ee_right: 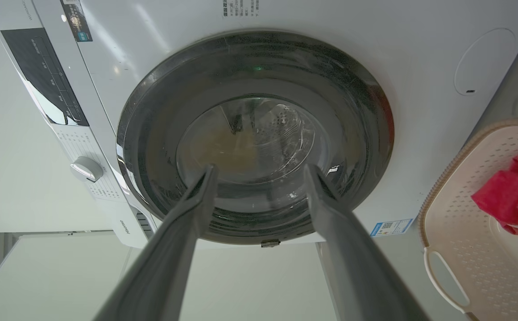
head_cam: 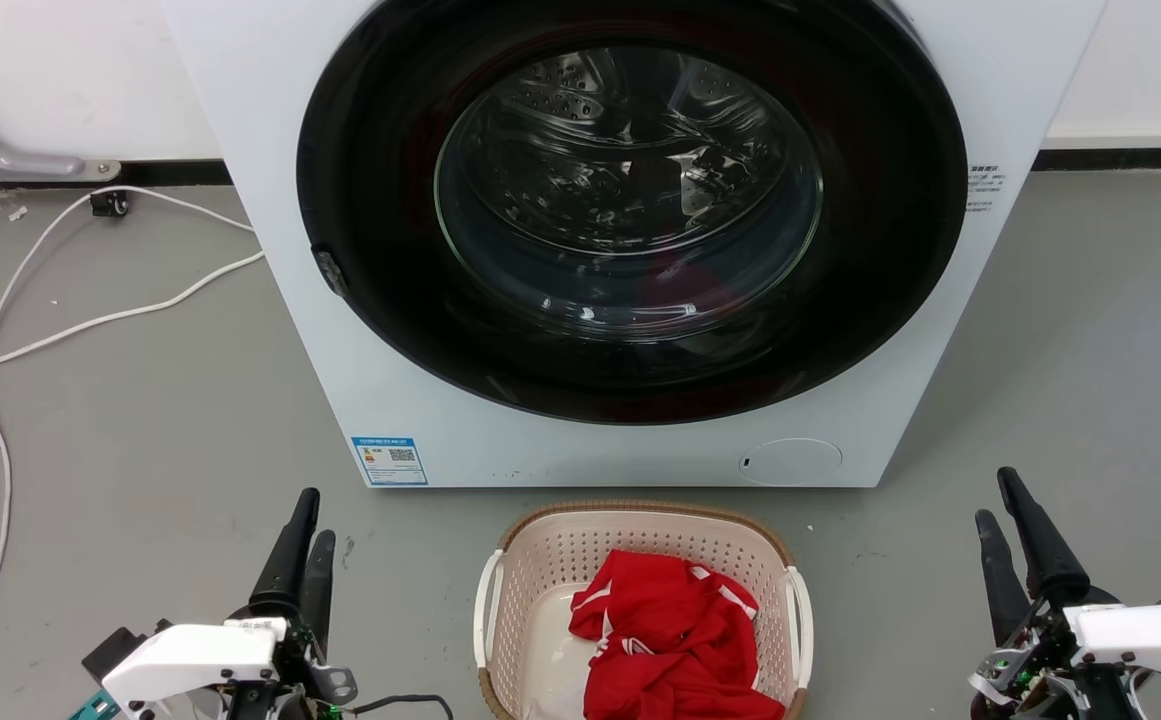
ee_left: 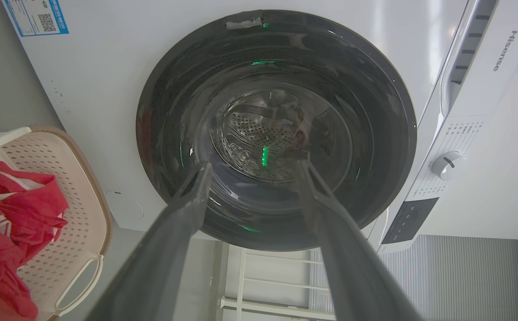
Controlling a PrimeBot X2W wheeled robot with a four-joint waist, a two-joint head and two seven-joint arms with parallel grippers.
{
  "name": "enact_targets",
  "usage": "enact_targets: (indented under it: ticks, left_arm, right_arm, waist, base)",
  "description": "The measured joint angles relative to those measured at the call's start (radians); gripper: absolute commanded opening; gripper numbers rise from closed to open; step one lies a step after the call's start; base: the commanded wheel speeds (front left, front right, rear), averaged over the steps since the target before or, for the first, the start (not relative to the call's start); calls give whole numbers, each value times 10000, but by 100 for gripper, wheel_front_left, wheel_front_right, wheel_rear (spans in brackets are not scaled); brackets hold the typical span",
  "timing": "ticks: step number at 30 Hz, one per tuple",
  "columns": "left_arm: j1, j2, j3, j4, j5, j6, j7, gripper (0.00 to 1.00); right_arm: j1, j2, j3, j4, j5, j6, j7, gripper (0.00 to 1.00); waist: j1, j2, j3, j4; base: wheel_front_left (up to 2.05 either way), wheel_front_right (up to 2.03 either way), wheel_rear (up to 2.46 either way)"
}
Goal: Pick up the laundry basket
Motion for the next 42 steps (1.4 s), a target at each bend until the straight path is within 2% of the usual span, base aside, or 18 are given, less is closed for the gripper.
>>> enact_targets:
  ticks: [8,16,28,42]
  left_arm:
    - [-1,2,-232,-211,1095,0,-353,100]
    - [0,2,-318,-395,2543,13,-702,100]
    - [0,2,-1011,-566,5166,295,-1156,100]
    - [-1,4,-1430,-504,7426,520,-1605,100]
  right_arm:
    - [53,-50,226,-104,-888,0,-403,100]
    - [145,-67,286,-284,-2750,0,-742,100]
    - [252,-31,366,-527,-5505,2,-1181,100]
    - [258,-4,464,-543,-8226,2,-1555,100]
  waist:
    - [0,0,19,7]
    - [0,0,19,6]
    - [0,0,13,26]
    - [1,0,50,1]
  base:
    - [0,0,0]
    - [0,0,0]
    - [0,0,0]
    - [0,0,0]
